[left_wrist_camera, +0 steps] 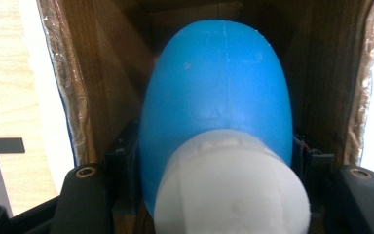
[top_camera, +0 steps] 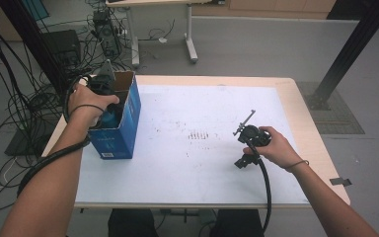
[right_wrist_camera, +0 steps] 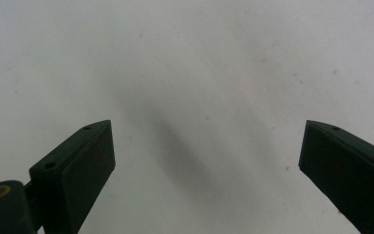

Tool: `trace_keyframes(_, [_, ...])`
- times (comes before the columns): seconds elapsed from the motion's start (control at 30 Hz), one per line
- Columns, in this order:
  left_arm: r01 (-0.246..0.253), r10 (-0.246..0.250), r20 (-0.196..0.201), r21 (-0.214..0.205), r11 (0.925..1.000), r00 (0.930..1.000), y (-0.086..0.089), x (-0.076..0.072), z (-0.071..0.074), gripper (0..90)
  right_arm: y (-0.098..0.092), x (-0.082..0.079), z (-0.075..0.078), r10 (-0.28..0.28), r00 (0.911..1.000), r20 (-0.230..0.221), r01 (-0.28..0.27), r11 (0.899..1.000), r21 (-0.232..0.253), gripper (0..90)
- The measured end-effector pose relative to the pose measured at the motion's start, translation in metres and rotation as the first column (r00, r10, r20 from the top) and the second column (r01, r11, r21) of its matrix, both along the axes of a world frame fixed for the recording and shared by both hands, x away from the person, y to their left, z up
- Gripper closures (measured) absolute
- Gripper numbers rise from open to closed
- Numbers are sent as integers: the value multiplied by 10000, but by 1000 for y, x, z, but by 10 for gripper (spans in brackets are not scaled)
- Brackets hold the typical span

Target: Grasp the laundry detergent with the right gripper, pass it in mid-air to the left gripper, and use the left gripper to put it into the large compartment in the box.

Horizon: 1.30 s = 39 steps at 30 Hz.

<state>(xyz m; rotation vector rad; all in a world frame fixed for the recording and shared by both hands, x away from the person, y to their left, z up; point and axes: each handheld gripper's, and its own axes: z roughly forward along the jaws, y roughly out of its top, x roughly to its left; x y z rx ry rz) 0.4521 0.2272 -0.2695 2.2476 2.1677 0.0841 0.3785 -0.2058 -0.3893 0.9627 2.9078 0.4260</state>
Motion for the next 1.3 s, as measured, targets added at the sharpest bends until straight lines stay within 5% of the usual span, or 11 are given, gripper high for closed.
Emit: trace_keyframes(1.3, [-92, 92, 13, -49, 9999, 10000, 1, -1, 0, 373, 2, 0, -1, -15, 10000, -15, 15, 10000, -39, 62])
